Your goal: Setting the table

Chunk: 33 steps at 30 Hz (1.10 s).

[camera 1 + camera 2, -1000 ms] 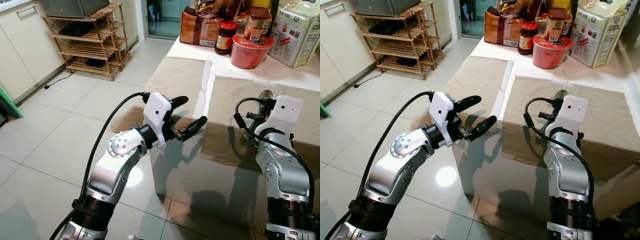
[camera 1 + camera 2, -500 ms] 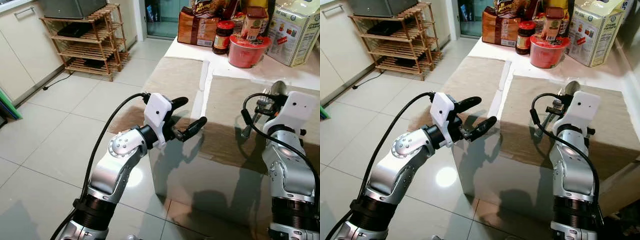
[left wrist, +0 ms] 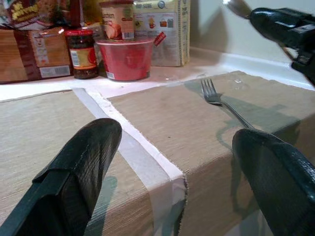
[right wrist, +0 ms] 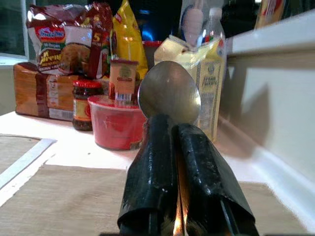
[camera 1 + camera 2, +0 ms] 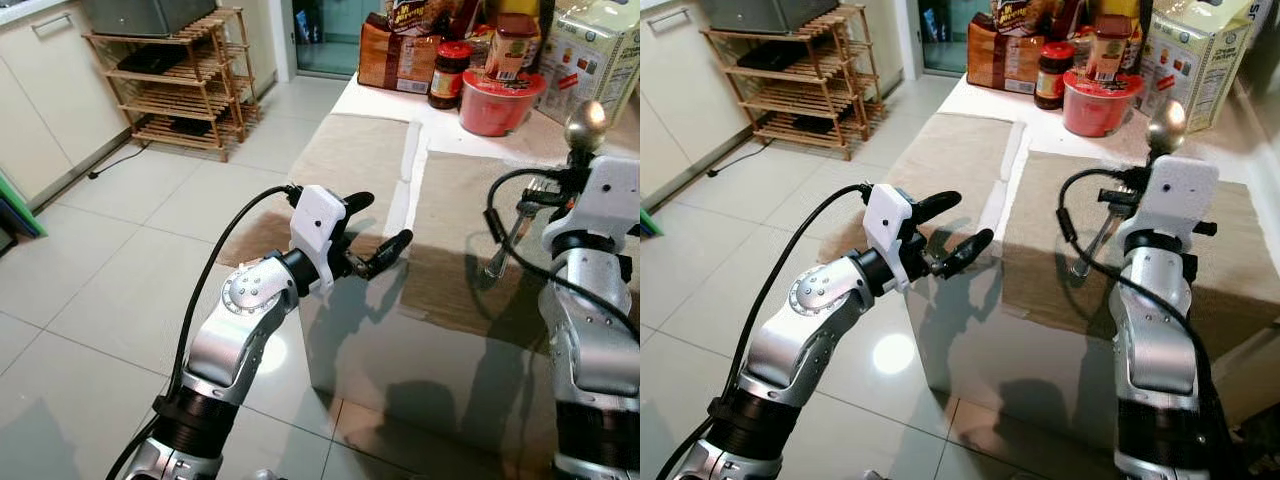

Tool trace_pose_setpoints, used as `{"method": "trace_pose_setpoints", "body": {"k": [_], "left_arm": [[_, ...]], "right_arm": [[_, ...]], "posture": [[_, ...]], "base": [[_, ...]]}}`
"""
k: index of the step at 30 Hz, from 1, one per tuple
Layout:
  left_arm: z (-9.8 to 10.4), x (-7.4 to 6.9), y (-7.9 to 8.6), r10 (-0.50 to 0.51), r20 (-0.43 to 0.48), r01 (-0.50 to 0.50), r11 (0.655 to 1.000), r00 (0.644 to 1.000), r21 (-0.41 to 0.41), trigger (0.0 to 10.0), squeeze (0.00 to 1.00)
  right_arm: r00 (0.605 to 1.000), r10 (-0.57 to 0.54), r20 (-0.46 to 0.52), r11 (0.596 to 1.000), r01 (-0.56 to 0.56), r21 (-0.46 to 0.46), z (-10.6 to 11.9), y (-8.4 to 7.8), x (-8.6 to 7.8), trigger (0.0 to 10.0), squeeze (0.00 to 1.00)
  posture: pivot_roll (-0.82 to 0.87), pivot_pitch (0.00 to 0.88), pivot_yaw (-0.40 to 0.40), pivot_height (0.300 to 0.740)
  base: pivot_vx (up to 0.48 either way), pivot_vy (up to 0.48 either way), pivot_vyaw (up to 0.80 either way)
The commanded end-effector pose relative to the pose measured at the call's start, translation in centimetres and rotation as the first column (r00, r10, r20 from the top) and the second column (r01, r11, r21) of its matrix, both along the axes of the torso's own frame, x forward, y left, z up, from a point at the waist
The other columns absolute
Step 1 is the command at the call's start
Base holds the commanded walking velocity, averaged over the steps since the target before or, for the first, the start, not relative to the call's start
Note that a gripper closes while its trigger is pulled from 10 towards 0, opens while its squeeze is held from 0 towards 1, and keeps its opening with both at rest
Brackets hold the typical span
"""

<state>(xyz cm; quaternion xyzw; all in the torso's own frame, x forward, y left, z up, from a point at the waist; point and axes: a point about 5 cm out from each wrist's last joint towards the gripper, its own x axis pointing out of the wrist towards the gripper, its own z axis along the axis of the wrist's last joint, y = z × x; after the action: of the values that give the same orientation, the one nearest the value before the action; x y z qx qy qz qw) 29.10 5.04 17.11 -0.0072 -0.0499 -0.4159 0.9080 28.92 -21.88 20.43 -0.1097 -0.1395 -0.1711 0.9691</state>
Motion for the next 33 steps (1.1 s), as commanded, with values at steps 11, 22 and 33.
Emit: {"method": "trace_pose_setpoints", "body": {"k": [11,22,33], "left_arm": [[0.1,0.8,0.2,0.08,0.041,-0.08,0.997,0.996,0.002,10.0,0.0],[-0.3,1.4,0.4,0.187,0.047,-0.186,0.982,0.981,-0.038,10.0,0.0],[-0.7,1.2,0.1,0.295,-0.016,-0.295,0.946,0.955,-0.135,10.0,0.0]], "right_arm": [[0.998,-0.002,0.065,0.998,0.006,-0.065,0.3,0.3,-1.6,0.0,0.0],[0.994,-0.024,0.106,0.99,0.039,-0.135,0.0,0.5,-3.5,0.0,0.0],[0.994,-0.032,0.108,0.987,0.048,-0.152,-0.6,0.2,-3.7,0.0,0.0]], "posture": [[-0.04,0.0,0.065,0.74],[-0.05,0.0,0.068,0.74],[-0.06,0.0,0.07,0.74]], "base": [[0.0,0.0,0.0],[0.0,0.0,0.0],[0.0,0.0,0.0]]}}
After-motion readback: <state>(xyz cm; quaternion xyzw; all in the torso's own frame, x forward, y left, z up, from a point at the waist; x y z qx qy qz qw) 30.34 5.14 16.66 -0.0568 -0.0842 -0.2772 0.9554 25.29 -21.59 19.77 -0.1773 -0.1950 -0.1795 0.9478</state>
